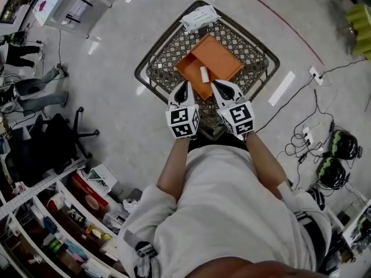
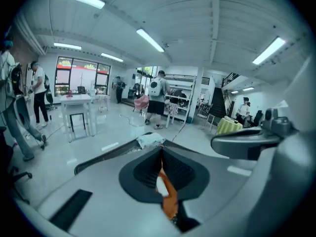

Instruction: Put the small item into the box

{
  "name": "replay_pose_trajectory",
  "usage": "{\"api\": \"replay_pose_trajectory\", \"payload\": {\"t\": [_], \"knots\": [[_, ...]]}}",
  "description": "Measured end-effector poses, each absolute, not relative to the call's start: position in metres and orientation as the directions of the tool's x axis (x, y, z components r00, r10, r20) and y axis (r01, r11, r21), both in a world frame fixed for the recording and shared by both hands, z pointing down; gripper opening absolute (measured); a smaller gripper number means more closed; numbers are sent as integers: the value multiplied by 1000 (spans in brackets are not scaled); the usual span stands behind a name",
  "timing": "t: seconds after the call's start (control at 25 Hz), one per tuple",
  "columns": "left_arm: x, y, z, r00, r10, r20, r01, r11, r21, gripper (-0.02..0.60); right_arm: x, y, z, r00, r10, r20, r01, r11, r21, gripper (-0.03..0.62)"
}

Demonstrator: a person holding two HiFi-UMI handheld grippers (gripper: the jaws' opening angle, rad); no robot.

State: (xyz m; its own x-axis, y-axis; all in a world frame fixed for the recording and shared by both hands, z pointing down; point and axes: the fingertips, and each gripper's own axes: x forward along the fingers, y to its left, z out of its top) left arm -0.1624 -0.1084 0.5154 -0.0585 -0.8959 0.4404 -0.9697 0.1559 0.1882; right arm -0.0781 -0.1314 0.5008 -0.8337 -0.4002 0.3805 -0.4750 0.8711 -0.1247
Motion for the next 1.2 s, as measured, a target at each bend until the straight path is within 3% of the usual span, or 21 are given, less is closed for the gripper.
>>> {"api": "replay_pose_trajectory", "payload": {"t": [0.24,0.68,1.2], "knots": [[-163,-94,458,-153,-955,253,-982,177,73,11,-76,-124,465,-863,-409,297,-451,888,-89,3],[-147,-65,383,-214,-969,119,-976,218,15,11,-59,-104,365,-899,-432,74,-428,902,62,3],[-101,-47,339,-185,-982,24,-983,185,10,11,-18,-75,299,-897,-437,-69,-442,888,125,3]]}}
